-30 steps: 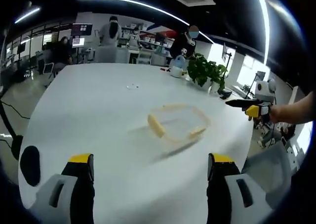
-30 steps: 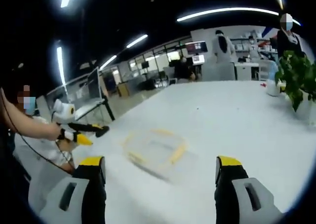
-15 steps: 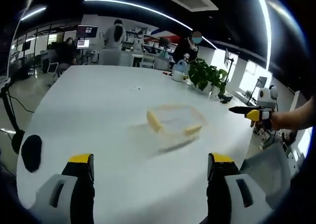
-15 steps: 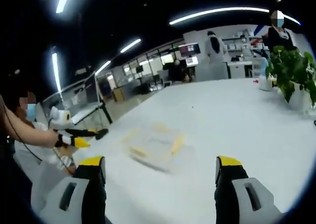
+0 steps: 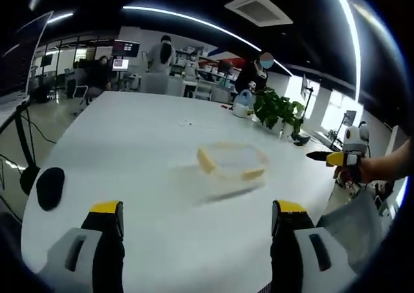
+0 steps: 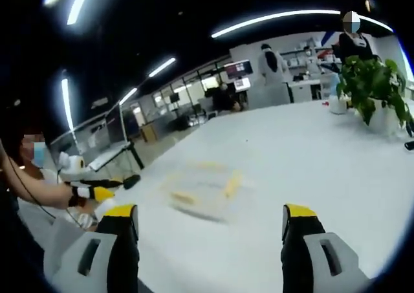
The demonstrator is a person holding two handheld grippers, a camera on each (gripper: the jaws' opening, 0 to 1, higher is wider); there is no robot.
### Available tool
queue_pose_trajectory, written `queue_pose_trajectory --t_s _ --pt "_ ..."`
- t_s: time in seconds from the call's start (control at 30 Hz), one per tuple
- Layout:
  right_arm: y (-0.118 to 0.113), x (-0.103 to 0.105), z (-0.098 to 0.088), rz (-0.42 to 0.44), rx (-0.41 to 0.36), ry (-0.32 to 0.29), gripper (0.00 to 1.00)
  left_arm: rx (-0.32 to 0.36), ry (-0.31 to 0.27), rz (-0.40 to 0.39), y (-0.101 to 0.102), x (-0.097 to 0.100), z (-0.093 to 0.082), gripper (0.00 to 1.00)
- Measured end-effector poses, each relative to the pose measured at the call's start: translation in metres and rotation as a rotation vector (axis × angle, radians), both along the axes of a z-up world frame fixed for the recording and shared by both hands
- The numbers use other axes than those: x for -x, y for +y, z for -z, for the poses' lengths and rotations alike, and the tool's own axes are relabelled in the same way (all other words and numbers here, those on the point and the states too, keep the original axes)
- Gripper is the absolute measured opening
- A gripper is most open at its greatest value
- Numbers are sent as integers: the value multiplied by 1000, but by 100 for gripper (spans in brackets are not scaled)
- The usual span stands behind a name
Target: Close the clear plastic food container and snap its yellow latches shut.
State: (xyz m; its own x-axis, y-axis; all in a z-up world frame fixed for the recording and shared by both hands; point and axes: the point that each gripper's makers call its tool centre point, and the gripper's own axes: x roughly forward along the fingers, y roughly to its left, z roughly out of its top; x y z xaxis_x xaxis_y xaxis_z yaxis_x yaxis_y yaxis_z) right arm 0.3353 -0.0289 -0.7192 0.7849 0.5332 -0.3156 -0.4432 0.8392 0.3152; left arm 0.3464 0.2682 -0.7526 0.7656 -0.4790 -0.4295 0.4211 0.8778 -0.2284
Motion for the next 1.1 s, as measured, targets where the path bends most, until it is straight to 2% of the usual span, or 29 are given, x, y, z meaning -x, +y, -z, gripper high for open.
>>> queue_pose_trajectory --t_s 0.23,0.37,0.53,0.8,1.0,1.1 --pt "1 11 -5 16 -9 -17 93 -3 -44 -31 2 13 -6 96" --pt "0 17 0 32 -14 -13 92 11 -48 -51 3 20 -5 96" --pt "-1 19 -4 52 -17 -38 92 16 -56 -47 -4 28 -4 95" --pt "-2 21 -13 59 -27 -74 92 22 -79 -55 -11 31 -4 93" --pt "-1 22 -10 65 -22 -84 91 -5 -93 -39 -12 33 -3 91" --pt "2 22 -8 58 -8 -84 91 8 -82 -62 -7 32 0 90"
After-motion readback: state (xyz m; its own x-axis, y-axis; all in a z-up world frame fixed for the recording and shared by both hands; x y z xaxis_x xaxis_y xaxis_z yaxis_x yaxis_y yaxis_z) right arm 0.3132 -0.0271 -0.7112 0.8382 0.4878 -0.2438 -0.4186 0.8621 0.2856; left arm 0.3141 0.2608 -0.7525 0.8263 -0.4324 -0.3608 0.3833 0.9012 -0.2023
